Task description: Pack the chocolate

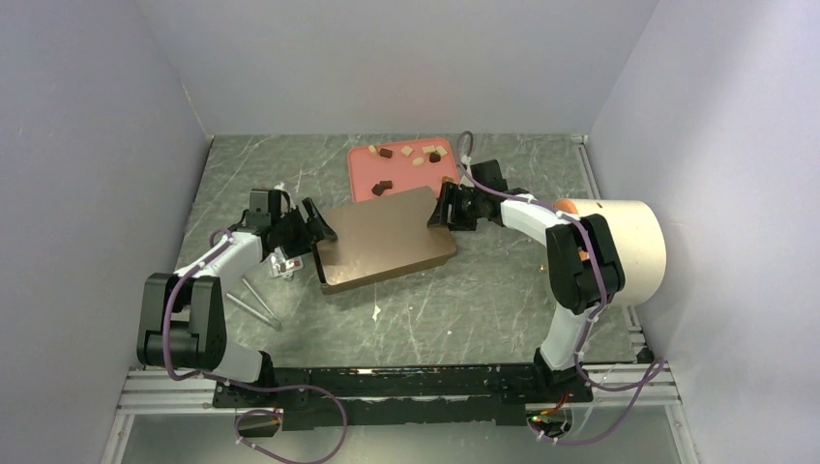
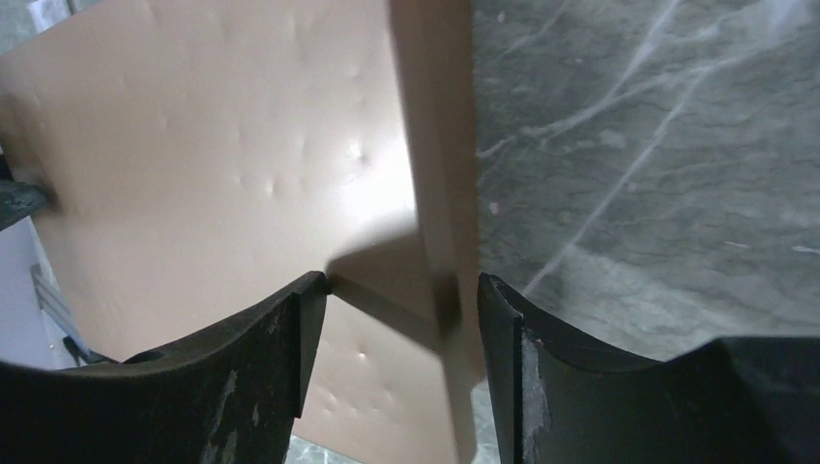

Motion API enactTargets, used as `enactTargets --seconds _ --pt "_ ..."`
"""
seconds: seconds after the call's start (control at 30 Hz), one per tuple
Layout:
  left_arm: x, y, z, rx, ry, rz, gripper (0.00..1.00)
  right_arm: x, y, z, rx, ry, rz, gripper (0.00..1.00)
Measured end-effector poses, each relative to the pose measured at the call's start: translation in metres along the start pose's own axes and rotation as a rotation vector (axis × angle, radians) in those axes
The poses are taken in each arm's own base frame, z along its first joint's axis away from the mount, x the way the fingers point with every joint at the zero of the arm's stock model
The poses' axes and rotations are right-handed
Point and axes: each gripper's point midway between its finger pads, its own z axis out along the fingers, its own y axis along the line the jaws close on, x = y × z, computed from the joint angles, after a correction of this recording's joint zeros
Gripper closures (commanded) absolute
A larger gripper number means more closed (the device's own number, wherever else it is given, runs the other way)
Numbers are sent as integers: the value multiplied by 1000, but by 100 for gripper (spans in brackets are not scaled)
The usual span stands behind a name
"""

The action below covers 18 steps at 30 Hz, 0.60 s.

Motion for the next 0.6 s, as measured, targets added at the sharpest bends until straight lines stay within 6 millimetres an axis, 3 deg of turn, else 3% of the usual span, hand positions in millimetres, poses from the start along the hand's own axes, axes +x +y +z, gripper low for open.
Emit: enactTargets --seconds 0.2,0.4,0.6 --pt "1 0 1 17 7 2 32 4 15 2 -39 15 9 46" --pt "0 1 2 25 4 -2 34 2 14 0 -32 -1 37 49" --pt "-1 -2 3 45 -2 0 44 -1 14 -7 -13 -33 38 42"
